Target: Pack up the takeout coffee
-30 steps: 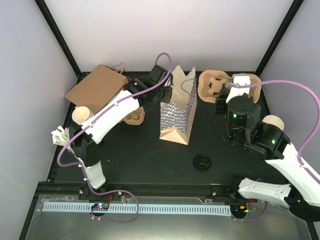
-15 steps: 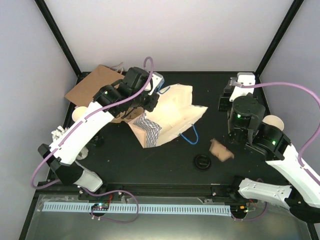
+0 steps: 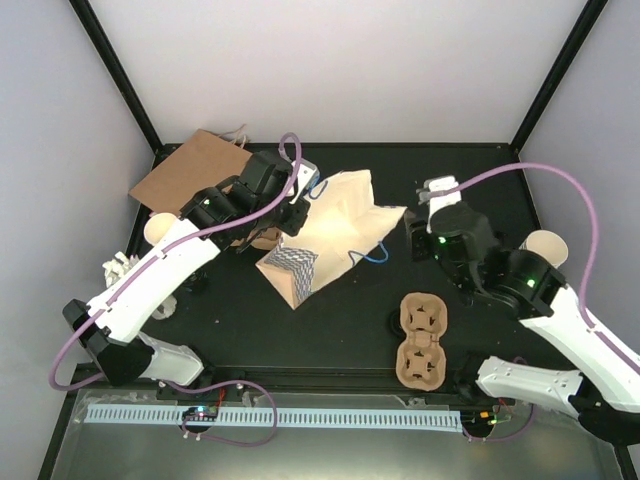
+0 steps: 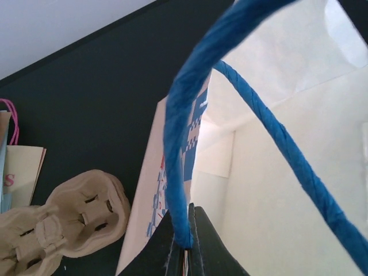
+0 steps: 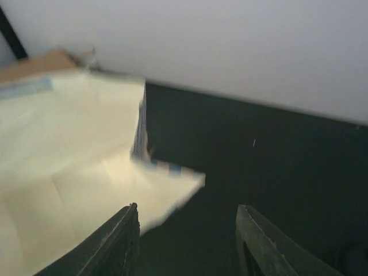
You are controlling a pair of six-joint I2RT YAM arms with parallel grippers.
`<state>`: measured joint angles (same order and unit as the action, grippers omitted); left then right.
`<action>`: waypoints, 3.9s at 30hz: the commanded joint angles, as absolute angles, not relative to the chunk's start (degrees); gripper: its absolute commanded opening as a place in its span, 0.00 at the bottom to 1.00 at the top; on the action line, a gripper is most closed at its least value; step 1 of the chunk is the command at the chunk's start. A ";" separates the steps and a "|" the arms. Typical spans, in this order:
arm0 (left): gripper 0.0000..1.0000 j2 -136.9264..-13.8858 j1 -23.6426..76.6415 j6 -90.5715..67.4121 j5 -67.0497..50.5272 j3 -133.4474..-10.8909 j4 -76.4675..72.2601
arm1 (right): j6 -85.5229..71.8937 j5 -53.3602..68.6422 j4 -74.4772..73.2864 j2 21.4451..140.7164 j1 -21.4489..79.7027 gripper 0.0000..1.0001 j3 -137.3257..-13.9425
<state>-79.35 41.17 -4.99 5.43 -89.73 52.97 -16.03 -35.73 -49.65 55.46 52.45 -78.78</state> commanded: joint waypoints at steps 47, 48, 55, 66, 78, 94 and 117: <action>0.02 -79.41 29.39 -11.47 -9.26 -86.49 45.01 | -51.16 -13.27 -49.63 67.85 52.37 0.62 -41.70; 0.01 -79.45 29.37 -11.43 -9.45 -86.49 45.01 | -51.21 -13.42 -49.30 68.32 52.38 0.61 -41.56; 0.02 -79.28 29.17 -11.28 -9.76 -86.32 45.43 | -52.02 -14.86 -48.76 69.91 52.37 0.48 -40.76; 0.02 -79.11 28.89 -11.33 -10.71 -86.50 45.39 | -53.08 -20.07 -54.90 63.92 52.38 0.07 -42.44; 0.02 -78.34 27.48 -11.77 -11.51 -86.67 44.92 | -38.63 -18.47 -52.50 60.46 54.12 0.04 -50.67; 0.01 -82.05 19.09 -12.17 -22.97 -88.71 46.73 | -14.17 -15.06 -39.20 74.09 74.43 0.08 -57.97; 0.02 -76.77 18.98 -11.30 -28.26 -79.54 39.55 | -31.66 -13.77 -38.35 72.29 76.54 0.51 -59.24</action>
<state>-79.05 19.20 -11.99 -26.41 -79.22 42.74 -21.26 -14.76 -37.36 74.17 76.51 -58.17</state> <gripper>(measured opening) 0.023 0.512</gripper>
